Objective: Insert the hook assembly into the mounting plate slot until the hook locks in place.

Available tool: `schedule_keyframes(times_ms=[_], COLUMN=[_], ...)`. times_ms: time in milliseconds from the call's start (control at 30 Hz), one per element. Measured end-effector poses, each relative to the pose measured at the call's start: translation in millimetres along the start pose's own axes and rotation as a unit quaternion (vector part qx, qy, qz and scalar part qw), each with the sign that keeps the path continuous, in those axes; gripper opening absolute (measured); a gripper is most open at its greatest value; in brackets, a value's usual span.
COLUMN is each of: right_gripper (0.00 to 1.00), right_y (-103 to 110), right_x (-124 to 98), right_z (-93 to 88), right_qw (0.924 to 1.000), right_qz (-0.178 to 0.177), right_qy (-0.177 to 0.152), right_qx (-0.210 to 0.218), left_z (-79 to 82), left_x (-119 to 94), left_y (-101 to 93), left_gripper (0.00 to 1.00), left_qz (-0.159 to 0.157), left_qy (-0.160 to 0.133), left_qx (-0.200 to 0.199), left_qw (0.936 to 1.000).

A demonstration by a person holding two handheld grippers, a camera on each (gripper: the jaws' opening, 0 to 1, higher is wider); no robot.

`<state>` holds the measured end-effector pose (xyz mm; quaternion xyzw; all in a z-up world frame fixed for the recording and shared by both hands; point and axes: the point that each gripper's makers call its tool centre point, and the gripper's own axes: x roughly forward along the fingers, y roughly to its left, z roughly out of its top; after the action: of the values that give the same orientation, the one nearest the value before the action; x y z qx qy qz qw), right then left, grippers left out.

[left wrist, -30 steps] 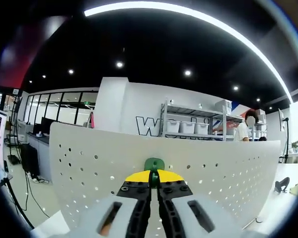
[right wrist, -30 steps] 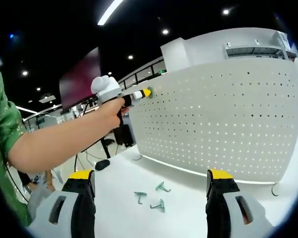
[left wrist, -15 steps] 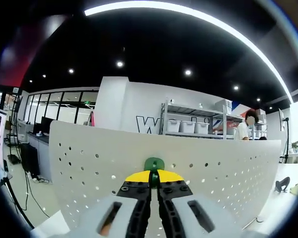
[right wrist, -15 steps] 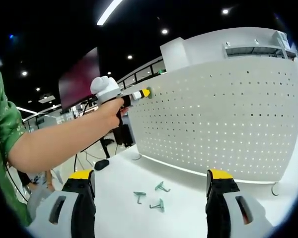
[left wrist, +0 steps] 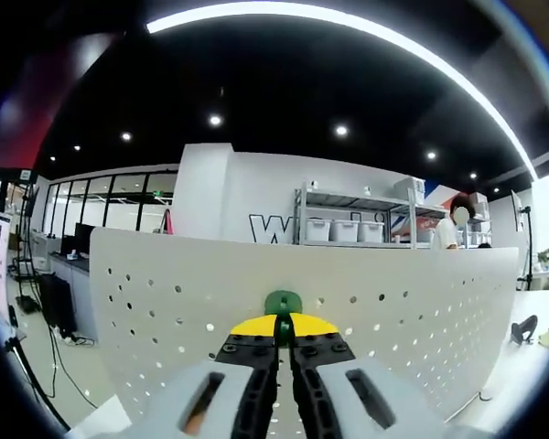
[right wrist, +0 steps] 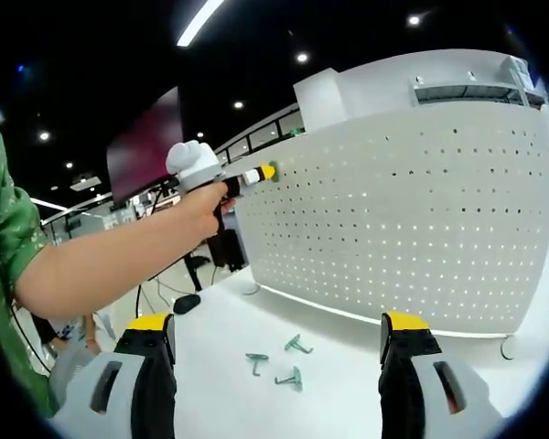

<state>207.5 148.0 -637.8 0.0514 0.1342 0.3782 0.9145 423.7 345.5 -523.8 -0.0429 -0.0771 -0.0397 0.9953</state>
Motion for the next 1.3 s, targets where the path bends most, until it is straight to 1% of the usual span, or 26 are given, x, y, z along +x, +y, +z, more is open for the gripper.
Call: schedule_keyframes(times_ms=[133,333,367,633,1067,1300], right_gripper=[0.95,0.95,0.95,0.95,0.94,0.94], right_y=[-0.8,-1.1,-1.4,-3.8,-3.5,-4.0], right_x=[-0.2,-0.2,-0.3,-0.9,-1.1,-1.5], right_z=[-0.1,-1.9,-2.0,-1.8,-3.2,-4.2], right_qw=[1.0000,1.0000,1.0000,1.0000,1.0000,1.0000], right_qz=[-0.001,-0.001,-0.001,-0.003,-0.003,-0.004], right_qy=[0.000,0.001,0.001,0.001,0.002,0.002], right_qx=[0.000,0.002,0.002,0.003,0.001,0.002], left_z=[0.2,-0.7,-1.9,-1.7,-3.9,-4.9], left_x=[0.6,1.0,1.1,0.9,-0.5,-0.9], left_y=[-0.1,-0.4,-0.2,-1.0,-2.0,-1.1], left_gripper=[0.03,0.03,0.03,0.04,0.05,0.09], left_qz=[0.000,0.004,0.005,0.005,-0.001,-0.001], left_qy=[-0.001,-0.002,0.001,-0.004,0.001,0.003], left_qx=[0.005,0.022,0.024,0.031,0.030,0.027], left_qw=[1.0000,0.9997,0.9997,0.9995,0.9995,0.9996])
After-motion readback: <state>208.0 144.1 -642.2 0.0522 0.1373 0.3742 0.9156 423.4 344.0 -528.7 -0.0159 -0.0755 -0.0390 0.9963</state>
